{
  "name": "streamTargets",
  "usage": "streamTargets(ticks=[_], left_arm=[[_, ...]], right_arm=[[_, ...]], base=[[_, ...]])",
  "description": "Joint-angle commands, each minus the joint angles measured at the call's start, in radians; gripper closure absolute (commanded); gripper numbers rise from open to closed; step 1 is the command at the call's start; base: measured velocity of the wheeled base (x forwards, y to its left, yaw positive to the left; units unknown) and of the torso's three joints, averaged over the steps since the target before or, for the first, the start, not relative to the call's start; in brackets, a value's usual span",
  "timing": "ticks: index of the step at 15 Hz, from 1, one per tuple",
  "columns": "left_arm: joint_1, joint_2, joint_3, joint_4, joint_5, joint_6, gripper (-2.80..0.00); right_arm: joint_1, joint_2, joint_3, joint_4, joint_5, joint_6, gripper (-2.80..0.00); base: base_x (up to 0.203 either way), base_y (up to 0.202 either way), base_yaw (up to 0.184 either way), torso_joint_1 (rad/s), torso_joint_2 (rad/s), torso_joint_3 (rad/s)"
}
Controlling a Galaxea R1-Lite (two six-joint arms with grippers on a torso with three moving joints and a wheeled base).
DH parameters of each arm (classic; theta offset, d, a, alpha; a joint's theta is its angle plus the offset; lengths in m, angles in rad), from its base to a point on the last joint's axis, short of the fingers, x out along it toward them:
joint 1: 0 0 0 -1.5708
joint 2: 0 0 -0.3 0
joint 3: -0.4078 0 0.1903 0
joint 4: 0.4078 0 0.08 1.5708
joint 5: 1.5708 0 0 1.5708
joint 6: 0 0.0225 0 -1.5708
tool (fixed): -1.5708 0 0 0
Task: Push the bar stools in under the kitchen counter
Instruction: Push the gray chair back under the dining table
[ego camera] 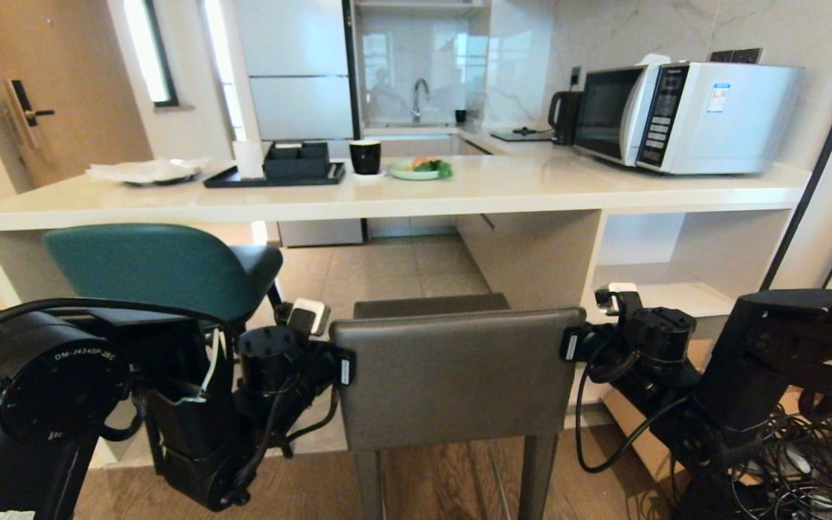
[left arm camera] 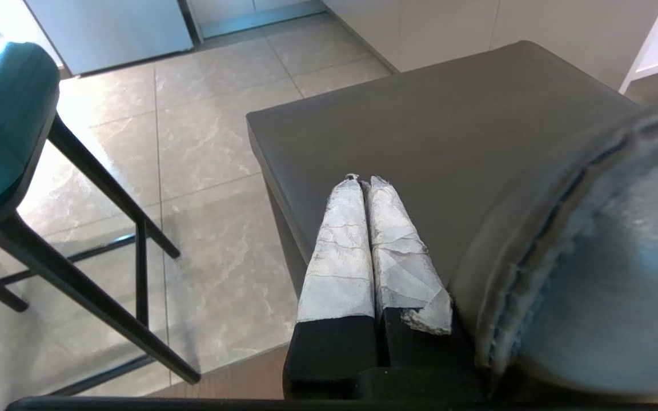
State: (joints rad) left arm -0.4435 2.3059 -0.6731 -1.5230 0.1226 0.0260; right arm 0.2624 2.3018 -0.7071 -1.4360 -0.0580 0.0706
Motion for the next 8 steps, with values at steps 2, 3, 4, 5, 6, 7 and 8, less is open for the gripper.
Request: streamTargets(ticks=[2, 3, 4, 5, 6, 7, 8], left_arm=[[0.006, -0.016, 0.032, -0.007, 0.014, -0.012, 0.00], [0.014, -0.014, 0.036, -0.007, 0.014, -0.021, 0.00], [0.025, -0.015, 0.037, -0.007, 0.014, -0.026, 0.00], [0.035, -0.020, 0.038, -0.007, 0.011, -0.029, 0.00], [0.044, -0.028, 0.037, -0.007, 0.011, -0.030, 0.00], [0.049, -0.029, 0.037, -0.007, 0.011, -0.029, 0.00], [0.048, -0.030, 0.038, -0.007, 0.012, -0.029, 0.00]], right_arm=[[-0.018, -0.017, 0.042, -0.021, 0.027, 0.003, 0.00], [-0.012, -0.020, 0.055, -0.024, 0.034, 0.001, 0.00], [0.006, -0.024, 0.064, -0.037, 0.035, -0.001, 0.00], [0.032, -0.028, 0.068, -0.046, 0.034, -0.006, 0.00], [0.057, -0.030, 0.072, -0.049, 0.032, -0.015, 0.00], [0.075, -0.029, 0.071, -0.050, 0.031, -0.019, 0.00], [0.080, -0.025, 0.064, -0.050, 0.030, -0.020, 0.00]], base=[[0.000, 0.000, 0.000, 0.000, 0.00, 0.000], [0.000, 0.000, 0.000, 0.000, 0.00, 0.000], [0.000, 0.000, 0.000, 0.000, 0.00, 0.000], [0.000, 0.000, 0.000, 0.000, 0.00, 0.000], [0.000, 0.000, 0.000, 0.000, 0.00, 0.000], [0.000, 0.000, 0.000, 0.000, 0.00, 0.000], [0.000, 0.000, 0.000, 0.000, 0.00, 0.000]])
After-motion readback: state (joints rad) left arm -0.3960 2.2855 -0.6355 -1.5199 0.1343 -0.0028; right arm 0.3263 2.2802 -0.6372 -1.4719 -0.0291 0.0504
